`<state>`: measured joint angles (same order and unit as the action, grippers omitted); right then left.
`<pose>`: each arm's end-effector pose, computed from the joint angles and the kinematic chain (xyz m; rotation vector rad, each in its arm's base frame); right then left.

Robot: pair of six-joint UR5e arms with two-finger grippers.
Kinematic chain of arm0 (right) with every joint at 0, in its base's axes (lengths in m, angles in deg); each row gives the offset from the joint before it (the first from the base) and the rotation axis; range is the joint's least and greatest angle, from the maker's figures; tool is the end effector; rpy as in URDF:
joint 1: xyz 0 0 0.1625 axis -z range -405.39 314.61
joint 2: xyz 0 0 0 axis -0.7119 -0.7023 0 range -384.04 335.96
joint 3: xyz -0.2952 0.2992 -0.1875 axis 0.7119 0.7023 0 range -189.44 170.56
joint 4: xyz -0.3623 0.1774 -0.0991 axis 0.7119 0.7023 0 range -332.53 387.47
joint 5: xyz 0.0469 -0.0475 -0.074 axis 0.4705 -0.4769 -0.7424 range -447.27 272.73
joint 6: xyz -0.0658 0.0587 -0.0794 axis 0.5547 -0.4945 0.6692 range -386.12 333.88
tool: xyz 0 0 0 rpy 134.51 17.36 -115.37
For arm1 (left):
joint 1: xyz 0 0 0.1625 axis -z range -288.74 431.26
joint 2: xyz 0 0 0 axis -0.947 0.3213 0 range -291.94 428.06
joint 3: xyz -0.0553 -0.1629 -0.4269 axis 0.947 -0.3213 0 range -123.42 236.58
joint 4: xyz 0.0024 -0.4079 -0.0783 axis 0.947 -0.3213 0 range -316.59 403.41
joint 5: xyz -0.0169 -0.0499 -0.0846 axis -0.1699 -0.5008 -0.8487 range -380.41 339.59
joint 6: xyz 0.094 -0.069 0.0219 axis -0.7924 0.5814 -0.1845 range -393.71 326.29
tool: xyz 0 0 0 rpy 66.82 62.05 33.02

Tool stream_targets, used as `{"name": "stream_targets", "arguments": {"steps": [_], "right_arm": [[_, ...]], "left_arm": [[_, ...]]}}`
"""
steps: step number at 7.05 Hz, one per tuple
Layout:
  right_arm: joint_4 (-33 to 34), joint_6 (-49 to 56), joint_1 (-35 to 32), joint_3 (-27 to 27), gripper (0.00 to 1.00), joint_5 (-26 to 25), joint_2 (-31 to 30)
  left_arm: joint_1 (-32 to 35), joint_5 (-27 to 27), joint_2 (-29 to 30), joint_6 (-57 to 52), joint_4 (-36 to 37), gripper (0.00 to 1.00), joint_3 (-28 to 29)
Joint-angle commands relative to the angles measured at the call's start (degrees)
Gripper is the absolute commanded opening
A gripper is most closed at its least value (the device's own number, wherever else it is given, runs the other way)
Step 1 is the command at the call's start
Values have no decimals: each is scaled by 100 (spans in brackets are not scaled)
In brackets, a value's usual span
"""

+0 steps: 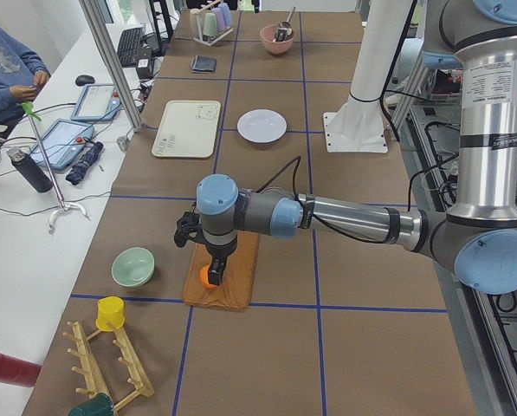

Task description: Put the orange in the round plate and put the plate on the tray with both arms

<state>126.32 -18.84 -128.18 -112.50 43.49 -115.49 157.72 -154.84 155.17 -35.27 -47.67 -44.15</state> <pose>-0.0045 -0.4808 0.6285 0.0465 -0.7134 -0.2593 -0.0207 -0.4803 0.6368 0.1343 0.7769 0.1447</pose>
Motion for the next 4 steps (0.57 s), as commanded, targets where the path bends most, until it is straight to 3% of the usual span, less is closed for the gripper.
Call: {"name": "stream_targets", "arguments": {"steps": [1, 3, 4], "right_arm": [[-330, 10, 0, 40, 100, 19, -109], [-340, 1, 0, 58, 100, 141, -110], [-340, 10, 0, 66, 100, 438, -127]], "left_arm": [[-503, 39, 322, 33, -258, 98, 393], [-709, 48, 544, 872, -1554, 98, 1401], [-945, 48, 649, 1442, -2049, 98, 1737]]}}
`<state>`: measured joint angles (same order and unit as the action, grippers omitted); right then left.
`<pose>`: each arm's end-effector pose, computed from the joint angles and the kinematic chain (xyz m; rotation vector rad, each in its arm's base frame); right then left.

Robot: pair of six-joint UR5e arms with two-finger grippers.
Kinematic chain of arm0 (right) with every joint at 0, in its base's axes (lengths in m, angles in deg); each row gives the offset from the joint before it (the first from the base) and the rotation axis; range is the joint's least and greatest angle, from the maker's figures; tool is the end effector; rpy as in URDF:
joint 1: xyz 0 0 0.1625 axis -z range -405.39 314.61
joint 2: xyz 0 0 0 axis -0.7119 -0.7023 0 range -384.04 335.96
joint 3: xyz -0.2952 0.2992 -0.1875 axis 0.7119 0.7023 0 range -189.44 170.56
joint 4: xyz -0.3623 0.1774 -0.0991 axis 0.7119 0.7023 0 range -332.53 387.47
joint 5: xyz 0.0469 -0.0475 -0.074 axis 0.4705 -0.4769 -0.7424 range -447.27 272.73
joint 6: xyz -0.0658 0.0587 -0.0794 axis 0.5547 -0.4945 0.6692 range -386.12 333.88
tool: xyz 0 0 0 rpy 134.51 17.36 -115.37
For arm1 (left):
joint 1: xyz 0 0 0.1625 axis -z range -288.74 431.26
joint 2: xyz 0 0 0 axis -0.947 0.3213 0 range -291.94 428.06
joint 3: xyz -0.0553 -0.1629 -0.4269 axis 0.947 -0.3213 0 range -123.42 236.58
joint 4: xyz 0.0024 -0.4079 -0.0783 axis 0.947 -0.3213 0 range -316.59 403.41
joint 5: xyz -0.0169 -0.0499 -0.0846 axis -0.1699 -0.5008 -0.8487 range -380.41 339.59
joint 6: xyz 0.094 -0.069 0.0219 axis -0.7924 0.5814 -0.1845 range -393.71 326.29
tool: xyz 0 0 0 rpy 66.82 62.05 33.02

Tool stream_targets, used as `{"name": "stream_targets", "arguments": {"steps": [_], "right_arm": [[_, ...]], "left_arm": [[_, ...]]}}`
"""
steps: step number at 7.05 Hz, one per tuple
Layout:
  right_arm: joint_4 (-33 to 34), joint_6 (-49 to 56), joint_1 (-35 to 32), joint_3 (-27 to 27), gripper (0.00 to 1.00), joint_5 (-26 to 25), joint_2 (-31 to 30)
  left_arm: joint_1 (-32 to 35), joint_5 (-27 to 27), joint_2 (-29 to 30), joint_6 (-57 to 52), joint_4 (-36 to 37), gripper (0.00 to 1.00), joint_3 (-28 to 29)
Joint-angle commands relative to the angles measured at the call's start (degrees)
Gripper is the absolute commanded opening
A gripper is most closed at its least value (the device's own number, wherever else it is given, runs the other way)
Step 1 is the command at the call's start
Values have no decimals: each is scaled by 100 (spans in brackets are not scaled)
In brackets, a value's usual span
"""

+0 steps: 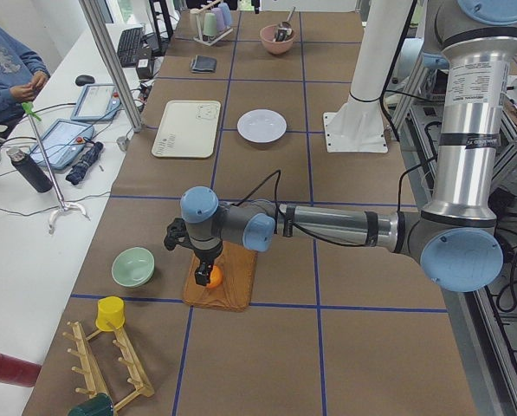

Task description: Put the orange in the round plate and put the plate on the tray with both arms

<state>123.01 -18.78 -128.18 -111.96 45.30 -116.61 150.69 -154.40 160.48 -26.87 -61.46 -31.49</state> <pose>-0.0067 -0.4759 0.6338 0.0743 -0.7450 -0.2708 0.0474 -0.5319 0.6750 0.1362 0.7934 0.1644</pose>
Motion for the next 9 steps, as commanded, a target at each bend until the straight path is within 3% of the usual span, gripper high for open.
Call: {"name": "stream_targets", "arguments": {"steps": [1, 4, 9], "right_arm": [[-10, 13, 0, 13, 100, 278, -16], [-36, 39, 0, -14, 100, 278, -7], [-511, 22, 0, 56, 100, 278, -121]], "left_arm": [[-496, 13, 231, 1017, -718, 98, 536], [-823, 486, 346, 1100, -736, 98, 668], [-947, 488, 601, 1196, -1237, 98, 1424]]}}
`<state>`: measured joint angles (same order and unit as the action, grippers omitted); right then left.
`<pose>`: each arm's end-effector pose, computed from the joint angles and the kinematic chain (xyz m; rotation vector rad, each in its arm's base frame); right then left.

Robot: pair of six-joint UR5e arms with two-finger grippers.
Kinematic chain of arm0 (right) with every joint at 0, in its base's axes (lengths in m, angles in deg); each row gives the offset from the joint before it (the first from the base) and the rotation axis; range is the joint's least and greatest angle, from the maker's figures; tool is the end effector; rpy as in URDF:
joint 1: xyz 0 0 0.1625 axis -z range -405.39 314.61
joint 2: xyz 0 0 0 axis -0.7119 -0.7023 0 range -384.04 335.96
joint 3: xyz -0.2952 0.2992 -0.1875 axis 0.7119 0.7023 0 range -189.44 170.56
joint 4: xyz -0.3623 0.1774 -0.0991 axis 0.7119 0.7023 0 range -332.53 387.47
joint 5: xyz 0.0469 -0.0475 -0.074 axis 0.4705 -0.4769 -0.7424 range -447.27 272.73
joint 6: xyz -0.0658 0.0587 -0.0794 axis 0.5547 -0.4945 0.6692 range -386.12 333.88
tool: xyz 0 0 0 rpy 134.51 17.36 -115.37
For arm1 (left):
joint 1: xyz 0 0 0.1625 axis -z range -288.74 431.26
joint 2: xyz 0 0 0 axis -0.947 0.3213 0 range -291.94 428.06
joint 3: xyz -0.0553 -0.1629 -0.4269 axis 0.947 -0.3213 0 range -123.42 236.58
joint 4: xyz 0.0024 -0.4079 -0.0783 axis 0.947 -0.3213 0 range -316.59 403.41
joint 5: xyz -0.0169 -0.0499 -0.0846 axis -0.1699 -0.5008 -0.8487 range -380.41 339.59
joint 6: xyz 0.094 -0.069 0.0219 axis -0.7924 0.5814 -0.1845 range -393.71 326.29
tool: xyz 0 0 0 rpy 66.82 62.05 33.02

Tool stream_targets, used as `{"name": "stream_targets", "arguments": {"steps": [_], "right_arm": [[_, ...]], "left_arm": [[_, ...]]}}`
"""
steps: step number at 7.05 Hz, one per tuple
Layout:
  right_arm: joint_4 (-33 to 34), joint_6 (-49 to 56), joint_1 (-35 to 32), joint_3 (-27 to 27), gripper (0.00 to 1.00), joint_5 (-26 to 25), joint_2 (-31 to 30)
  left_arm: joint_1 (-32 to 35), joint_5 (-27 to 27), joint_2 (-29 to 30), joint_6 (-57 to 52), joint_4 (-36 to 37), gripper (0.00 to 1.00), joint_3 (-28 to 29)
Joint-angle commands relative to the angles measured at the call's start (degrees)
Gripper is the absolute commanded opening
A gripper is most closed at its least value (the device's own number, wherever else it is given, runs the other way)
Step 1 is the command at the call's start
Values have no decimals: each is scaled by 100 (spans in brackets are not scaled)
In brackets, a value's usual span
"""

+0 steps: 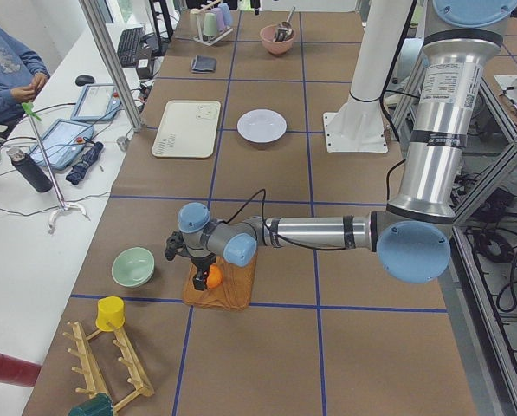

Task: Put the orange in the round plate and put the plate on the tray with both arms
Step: 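Lower the left gripper onto the orange on the wooden tray and grasp it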

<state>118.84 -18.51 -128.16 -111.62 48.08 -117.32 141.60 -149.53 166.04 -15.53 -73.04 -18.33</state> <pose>-0.0109 -0.4745 0.6308 0.1274 -0.7930 -0.2971 0.1397 -0.5648 0.7209 0.0874 0.7450 0.1398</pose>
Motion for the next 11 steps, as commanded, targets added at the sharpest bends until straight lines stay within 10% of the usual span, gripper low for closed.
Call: {"name": "stream_targets", "arguments": {"steps": [1, 4, 6, 11], "right_arm": [[-102, -6, 6, 14, 100, 9, -49], [-102, -23, 6, 14, 100, 9, -49], [-102, -23, -3, 14, 100, 9, -49], [-102, -50, 6, 5, 100, 9, -23]], "left_arm": [[-72, 1, 64, 246, -88, 98, 99], [-152, 1, 64, 265, -553, 93, 398], [-178, 1, 125, 709, -562, 0, 328], [-1000, -588, 1002, 3755, 948, 0, -1848]]}}
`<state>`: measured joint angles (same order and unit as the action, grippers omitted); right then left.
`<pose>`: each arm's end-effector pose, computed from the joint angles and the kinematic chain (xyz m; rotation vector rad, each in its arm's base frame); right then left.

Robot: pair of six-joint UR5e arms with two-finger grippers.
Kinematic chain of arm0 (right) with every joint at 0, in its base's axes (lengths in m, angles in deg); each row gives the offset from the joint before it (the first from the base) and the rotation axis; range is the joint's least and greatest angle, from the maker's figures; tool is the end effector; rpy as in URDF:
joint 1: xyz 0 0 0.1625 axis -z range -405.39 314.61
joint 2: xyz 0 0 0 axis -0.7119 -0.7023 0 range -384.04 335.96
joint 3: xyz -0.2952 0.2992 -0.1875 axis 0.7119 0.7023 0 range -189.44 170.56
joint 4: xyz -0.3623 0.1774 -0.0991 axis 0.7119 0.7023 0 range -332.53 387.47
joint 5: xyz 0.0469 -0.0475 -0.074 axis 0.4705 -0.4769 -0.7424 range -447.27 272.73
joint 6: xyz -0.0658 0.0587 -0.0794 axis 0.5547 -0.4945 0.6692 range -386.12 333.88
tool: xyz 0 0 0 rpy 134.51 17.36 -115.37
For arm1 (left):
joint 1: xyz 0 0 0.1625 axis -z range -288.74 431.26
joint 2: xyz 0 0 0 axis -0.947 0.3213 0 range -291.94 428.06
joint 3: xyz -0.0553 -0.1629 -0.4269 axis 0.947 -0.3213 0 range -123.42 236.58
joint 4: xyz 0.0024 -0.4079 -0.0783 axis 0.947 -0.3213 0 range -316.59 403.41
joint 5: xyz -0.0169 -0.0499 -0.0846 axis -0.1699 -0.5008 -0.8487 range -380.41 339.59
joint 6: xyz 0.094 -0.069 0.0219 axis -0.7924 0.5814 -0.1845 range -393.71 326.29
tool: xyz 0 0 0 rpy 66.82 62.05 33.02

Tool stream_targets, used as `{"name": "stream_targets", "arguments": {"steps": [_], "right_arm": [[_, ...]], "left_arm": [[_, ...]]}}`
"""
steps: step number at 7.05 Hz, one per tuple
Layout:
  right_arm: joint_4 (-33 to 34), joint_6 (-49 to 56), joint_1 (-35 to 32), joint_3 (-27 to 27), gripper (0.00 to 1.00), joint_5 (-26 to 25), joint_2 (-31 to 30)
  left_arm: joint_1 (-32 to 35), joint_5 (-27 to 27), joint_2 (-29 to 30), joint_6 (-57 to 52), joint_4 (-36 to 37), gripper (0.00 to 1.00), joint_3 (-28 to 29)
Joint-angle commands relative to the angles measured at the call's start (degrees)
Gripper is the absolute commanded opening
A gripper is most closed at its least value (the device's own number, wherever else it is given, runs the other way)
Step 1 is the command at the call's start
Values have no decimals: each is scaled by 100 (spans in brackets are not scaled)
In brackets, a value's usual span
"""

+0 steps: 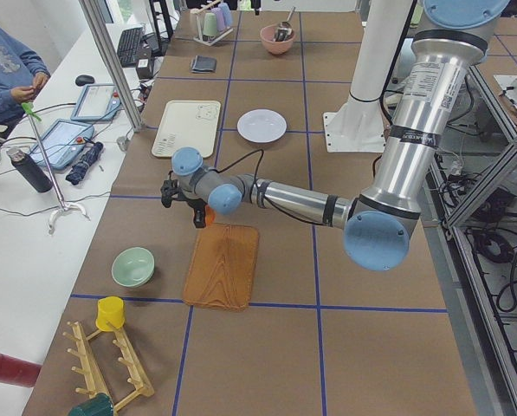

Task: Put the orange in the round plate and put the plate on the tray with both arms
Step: 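Carry the orange with the left gripper onto the white plate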

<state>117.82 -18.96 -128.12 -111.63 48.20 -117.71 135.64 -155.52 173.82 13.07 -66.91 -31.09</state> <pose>-0.0112 -0.4725 0.6318 0.1346 -0.7954 -0.2948 0.2310 -0.5958 0.5284 -0.0011 0.9442 -0.1098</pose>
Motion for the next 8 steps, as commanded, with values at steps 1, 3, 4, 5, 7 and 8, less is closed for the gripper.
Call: {"name": "stream_targets", "arguments": {"steps": [1, 3, 4, 5, 7, 8], "right_arm": [[0, -4, 2, 15, 100, -3, 16], [0, -74, 29, 67, 100, -3, 68], [0, -188, 81, 76, 100, 6, 95], [0, -197, 90, 76, 100, 75, 95], [0, -206, 90, 85, 100, 199, 95], [9, -311, 125, 85, 100, 347, 95]], "left_arm": [[-930, 263, 740, 1999, 353, 0, -680], [-1794, 825, 1820, 3133, 1251, 0, -777], [-2345, 1455, 2296, 3292, 1963, 0, -917], [-2899, 1922, 2579, 3711, 1997, 0, -840], [-3430, 2417, 3491, 4084, 1979, 0, 122], [-3493, 2428, 3644, 4076, 1936, 0, 484]]}}
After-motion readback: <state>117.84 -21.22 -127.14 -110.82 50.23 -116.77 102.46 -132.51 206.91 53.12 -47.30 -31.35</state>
